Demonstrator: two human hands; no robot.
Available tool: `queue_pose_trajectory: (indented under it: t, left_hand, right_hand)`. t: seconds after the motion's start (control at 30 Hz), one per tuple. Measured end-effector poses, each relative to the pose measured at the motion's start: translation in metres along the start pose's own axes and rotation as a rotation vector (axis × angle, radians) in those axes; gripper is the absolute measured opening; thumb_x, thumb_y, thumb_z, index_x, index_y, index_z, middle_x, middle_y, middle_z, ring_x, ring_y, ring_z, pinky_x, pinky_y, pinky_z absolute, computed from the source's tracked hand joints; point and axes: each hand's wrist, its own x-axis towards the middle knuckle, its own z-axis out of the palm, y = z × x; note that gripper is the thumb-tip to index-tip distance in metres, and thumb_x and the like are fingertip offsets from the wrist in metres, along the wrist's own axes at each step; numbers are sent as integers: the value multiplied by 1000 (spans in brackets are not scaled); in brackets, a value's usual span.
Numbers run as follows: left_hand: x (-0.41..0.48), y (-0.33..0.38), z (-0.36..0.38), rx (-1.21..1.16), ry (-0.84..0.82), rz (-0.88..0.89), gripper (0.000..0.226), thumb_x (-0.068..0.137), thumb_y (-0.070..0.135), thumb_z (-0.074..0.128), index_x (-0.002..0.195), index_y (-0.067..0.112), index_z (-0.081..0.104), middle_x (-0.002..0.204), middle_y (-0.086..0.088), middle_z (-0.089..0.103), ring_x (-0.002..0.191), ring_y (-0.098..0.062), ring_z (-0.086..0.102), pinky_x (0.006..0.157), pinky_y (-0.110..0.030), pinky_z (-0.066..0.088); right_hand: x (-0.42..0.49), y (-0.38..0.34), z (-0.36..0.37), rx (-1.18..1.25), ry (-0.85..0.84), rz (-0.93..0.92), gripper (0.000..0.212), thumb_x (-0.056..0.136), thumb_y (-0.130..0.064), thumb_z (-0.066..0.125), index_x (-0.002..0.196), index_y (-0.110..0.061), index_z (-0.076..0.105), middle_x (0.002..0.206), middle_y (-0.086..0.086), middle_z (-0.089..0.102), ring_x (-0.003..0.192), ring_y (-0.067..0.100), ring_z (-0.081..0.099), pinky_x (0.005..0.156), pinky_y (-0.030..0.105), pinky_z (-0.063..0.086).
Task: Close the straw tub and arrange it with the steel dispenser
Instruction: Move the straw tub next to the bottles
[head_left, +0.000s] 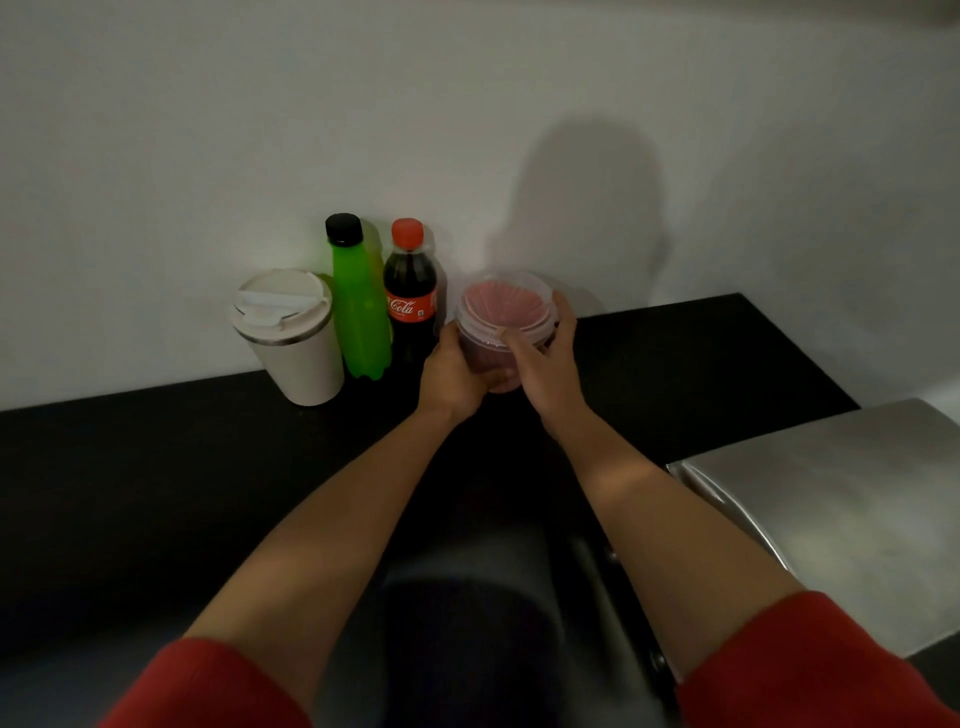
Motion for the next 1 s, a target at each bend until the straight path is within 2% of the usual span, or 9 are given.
queue_pose_trajectory:
  t: [0.2, 0.33, 0.47, 0.57, 0.67, 0.73, 0.83, 1.0]
  left_hand:
    - [10, -2, 2, -7, -17, -4, 79, 73, 16, 78, 137, 6, 33, 133, -12, 53, 119, -27, 53, 89, -23, 41]
    - [12, -3, 4, -3, -29, 9, 80, 76, 13, 74, 141, 8, 29, 134, -12, 53, 120, -26, 51, 81, -10, 35]
    - [14, -3, 4, -2, -40, 2, 81, 75, 14, 75, 141, 7, 29, 134, -12, 52, 122, -25, 51, 88, -19, 37]
    - [12, -3, 4, -2, -29, 5, 83, 75, 13, 75, 142, 7, 27, 136, -12, 51, 122, -25, 50, 89, -19, 37]
    - [8, -1, 4, 18, 1, 18, 87, 74, 14, 76, 144, 6, 24, 138, -12, 49, 124, -25, 48, 90, -18, 36]
    - [4, 0, 3, 32, 0, 19, 92, 74, 16, 77, 145, 6, 20, 141, -13, 46, 126, -26, 47, 97, -26, 38]
    - [-4, 4, 0, 32, -12, 31, 94, 73, 18, 78, 146, 8, 19, 142, -13, 46, 126, -27, 47, 102, -36, 42]
    - [-22, 13, -7, 27, 20, 83, 86, 73, 17, 77, 142, 8, 28, 141, -11, 47, 126, -24, 47, 99, -27, 39]
  right_hand:
    - [8, -1, 4, -6, 14, 26, 84, 79, -23, 67, 145, -34, 15, 145, 5, 35, 129, 24, 41, 103, 45, 41]
    - [10, 0, 6, -9, 44, 44, 86, 77, -26, 68, 144, -37, 16, 146, 4, 35, 129, 24, 40, 103, 46, 41]
    - [12, 1, 6, 4, 51, 50, 86, 78, -25, 69, 145, -36, 16, 146, 4, 35, 129, 23, 40, 103, 47, 41]
    - [13, 0, 7, 11, 56, 64, 89, 77, -24, 70, 145, -35, 14, 147, 6, 33, 131, 25, 38, 104, 48, 40]
    - [12, -1, 8, 22, 67, 107, 94, 76, -24, 72, 146, -35, 11, 149, 7, 31, 131, 27, 38, 99, 40, 43]
    - [10, -3, 8, 17, 75, 120, 96, 75, -24, 73, 147, -33, 10, 149, 8, 30, 131, 27, 38, 98, 40, 43]
    - [8, -8, 7, -49, 96, 128, 98, 76, -28, 72, 148, -28, 6, 153, 8, 25, 135, 28, 33, 106, 46, 37]
    - [-4, -25, -1, -64, 159, 120, 95, 79, -32, 70, 148, -18, 6, 155, 9, 21, 139, 25, 26, 112, 40, 28]
